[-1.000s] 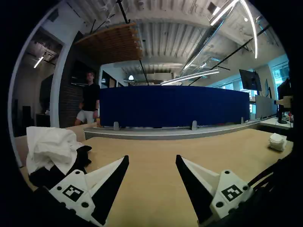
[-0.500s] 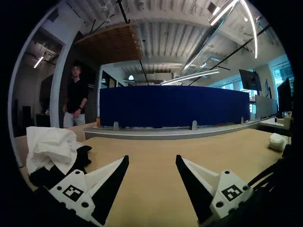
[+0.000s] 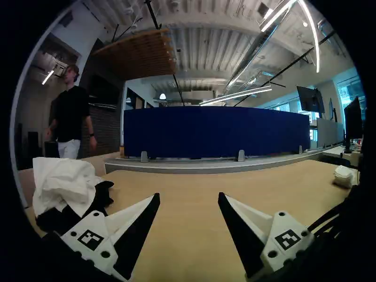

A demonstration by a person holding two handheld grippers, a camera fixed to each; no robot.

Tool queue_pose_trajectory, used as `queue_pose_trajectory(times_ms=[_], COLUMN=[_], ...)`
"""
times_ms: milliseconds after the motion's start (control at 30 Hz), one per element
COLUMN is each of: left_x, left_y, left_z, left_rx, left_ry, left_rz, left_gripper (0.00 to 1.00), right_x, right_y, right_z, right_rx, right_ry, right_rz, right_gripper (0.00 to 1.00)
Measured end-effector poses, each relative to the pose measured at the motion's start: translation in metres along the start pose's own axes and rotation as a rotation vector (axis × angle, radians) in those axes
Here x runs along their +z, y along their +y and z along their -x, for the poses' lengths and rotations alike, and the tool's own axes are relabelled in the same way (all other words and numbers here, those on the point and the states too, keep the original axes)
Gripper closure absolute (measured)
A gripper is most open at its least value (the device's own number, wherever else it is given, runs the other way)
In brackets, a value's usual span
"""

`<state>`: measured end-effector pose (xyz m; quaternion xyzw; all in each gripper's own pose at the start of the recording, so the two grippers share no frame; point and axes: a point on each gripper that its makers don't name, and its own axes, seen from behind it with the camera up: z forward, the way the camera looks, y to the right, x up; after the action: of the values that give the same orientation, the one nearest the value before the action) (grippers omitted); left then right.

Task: Fold towel

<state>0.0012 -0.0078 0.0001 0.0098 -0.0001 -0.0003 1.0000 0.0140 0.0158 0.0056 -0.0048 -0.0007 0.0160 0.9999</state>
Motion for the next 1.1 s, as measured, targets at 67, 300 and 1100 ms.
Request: queue_pose_trajectory(times_ms=[67,300,1100], left_x=[0.000,0.001,0.002], left_y=[0.000,0.000,0.000], left_z=[0.000,0.000,0.000], left_rx=[0.000,0.000,0.000], left_ry=[0.000,0.000,0.000], left_rz=[0.000,0.000,0.000], left_gripper=[0.08,0.08,0.08], right_x=[0.000,0.000,-0.001], right_y=[-0.001,-0.006,-0.021], right_z=[-0.001,0.001,0.010], right_rx=[0.006,0.027,-0.033], right_ry=[0.002,0.005,0.002], right_rz=[-0.001,-0.004,-0.023], right_gripper=[0.00,0.00,0.00])
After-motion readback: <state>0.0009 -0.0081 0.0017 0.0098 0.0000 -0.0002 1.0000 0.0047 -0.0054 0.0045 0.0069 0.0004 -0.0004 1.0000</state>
